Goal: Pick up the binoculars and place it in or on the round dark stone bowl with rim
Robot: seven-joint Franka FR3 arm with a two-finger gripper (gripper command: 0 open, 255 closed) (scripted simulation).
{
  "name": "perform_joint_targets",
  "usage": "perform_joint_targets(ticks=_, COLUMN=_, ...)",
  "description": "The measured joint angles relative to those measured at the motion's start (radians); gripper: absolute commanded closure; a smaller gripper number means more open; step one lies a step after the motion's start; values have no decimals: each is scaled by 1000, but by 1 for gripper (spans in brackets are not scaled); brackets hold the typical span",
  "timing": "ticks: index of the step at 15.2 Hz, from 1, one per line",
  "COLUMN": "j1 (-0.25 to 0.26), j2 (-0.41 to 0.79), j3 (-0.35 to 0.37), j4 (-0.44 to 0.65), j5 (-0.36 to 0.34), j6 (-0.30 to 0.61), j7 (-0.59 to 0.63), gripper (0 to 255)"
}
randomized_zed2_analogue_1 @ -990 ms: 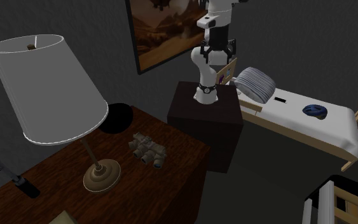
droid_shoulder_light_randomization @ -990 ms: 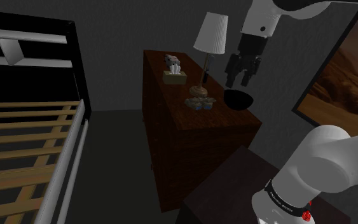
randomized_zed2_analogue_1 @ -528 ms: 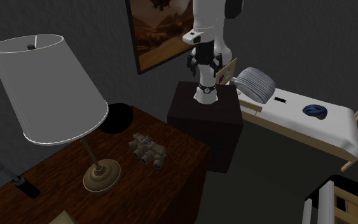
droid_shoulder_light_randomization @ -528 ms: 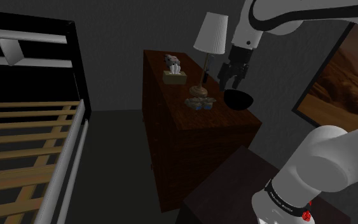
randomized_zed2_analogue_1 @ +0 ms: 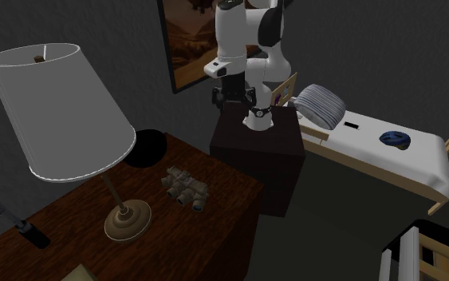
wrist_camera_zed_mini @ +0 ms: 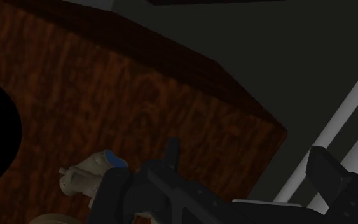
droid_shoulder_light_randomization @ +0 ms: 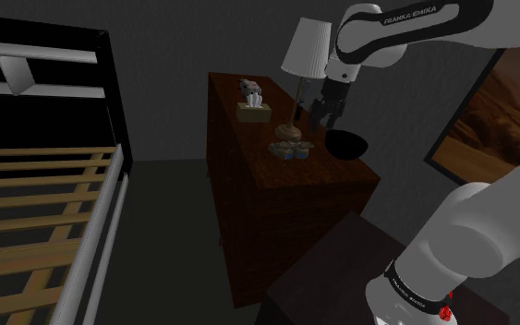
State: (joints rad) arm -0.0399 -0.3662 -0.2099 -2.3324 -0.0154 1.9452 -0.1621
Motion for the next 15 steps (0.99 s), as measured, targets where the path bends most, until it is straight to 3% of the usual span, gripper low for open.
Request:
perform_joint_targets(ticks=7, j1=-11, j2=239, j3=-69, j4=116, j5=30, j6=138, j7=-139, gripper=0)
perform_joint_targets(ticks=15, j1=-53, j2=551, j3=-106, j4=353, j5=129, j6=221, j7=-311, gripper=0)
